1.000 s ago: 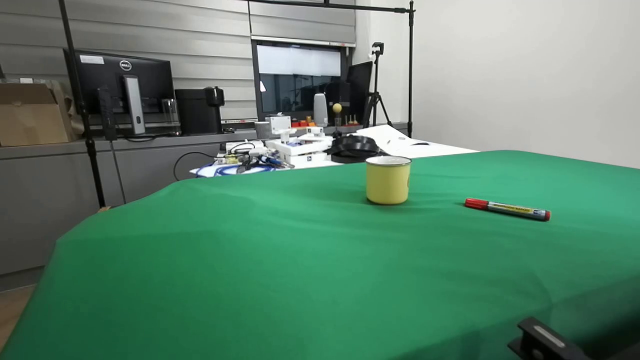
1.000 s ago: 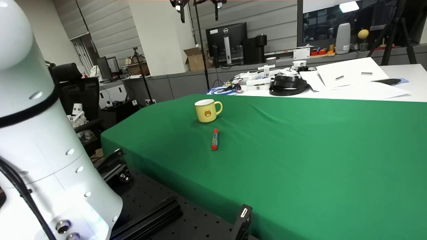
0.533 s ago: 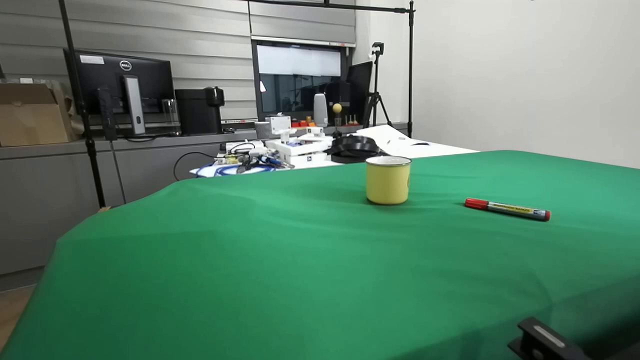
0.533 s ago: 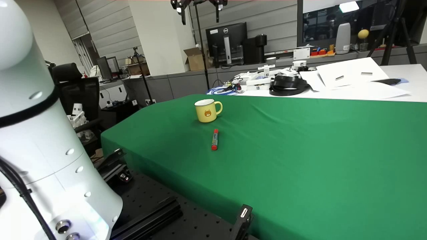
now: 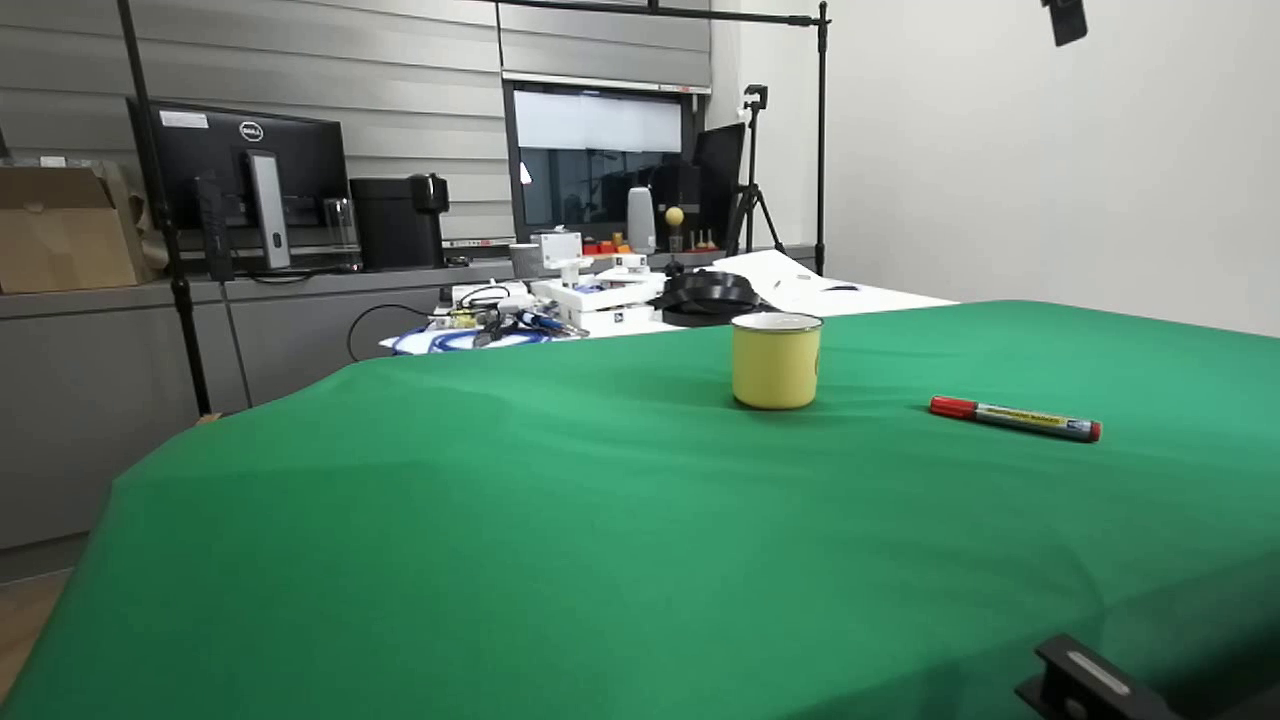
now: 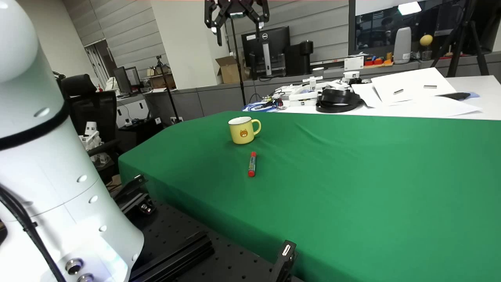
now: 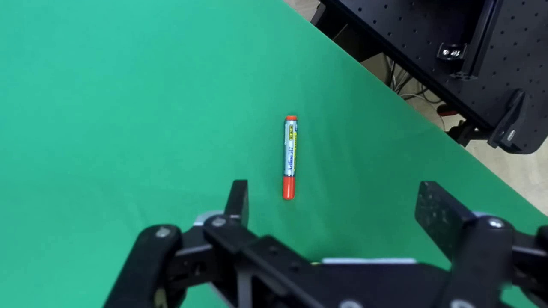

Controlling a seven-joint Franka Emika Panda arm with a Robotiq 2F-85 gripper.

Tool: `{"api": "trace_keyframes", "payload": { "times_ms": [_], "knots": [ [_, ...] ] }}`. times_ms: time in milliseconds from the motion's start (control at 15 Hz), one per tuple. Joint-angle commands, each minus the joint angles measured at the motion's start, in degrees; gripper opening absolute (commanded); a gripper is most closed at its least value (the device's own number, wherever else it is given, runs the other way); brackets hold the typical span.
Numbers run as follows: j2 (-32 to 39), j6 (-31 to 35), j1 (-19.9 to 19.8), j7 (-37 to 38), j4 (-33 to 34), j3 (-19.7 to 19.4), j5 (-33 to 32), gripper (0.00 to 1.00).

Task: Put the marker into the cup.

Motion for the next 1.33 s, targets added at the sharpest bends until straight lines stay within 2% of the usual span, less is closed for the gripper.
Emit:
{"api": "trace_keyframes", "payload": {
  "times_ms": [0, 133, 333, 600, 800, 933, 1000, 1267],
  "knots": [
    [-2.24, 9.13, -0.82, 5.51, -7.66, -0.12, -0.27, 1.0],
    [-1.73, 15.15, -1.07, 7.06, -11.51, -0.09, -0.9, 1.0],
    [0.75, 22.53, -0.94, 5.47, -16.33, -0.29, -0.75, 1.0],
    [6.24, 31.64, -1.11, 4.92, -19.58, 0.12, -2.35, 1.0],
    [11.81, 34.97, -1.58, 4.5, -18.54, 0.19, -3.7, 1.0],
    [15.88, 33.86, -1.97, 4.85, -16.71, 0.28, -3.77, 1.0],
    [12.27, 34.71, -1.87, 4.12, -19.25, 0.67, -2.58, 1.0],
    [15.97, 34.7, -2.42, 4.18, -17.8, 0.9, -2.68, 1.0]
  ]
}}
